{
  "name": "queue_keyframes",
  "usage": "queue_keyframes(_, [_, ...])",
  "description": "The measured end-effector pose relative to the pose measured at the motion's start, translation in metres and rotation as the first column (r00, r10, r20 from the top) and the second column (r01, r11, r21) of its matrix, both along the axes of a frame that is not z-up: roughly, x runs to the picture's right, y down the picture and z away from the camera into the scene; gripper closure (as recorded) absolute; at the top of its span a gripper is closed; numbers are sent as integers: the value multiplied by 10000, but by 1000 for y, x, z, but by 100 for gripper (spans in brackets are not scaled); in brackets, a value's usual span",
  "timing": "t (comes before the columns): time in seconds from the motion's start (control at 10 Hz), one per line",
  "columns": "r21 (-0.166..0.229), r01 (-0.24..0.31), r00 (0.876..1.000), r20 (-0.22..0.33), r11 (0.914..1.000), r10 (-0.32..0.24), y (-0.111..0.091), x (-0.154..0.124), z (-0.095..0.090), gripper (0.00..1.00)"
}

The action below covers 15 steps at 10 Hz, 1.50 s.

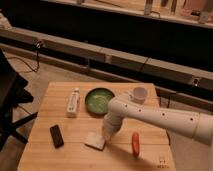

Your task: Wipe the white sponge on the table

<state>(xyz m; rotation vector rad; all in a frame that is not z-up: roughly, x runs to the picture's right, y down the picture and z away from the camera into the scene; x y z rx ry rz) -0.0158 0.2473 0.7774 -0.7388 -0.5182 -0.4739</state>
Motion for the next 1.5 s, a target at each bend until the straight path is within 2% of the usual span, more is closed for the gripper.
queue_keyframes(0.2, [39, 317, 9994, 164, 9995, -317, -16, -9, 12, 100])
queue_keyframes(0.4, [69, 494, 9987, 85, 9988, -494, -37, -11, 29, 100])
queue_keyframes(0.7, [116, 335, 9987, -388, 9994, -331, -48, 9, 34, 100])
queue_keyframes(1.1, [146, -453, 9936, -1027, 9989, 466, -34, 48, 27, 100])
queue_keyframes(1.3, [122, -790, 9901, -1154, 9968, 799, -12, 55, 15, 100])
queue_keyframes(1.5, [77, -879, 9888, -1206, 9961, 882, 9, 55, 3, 100])
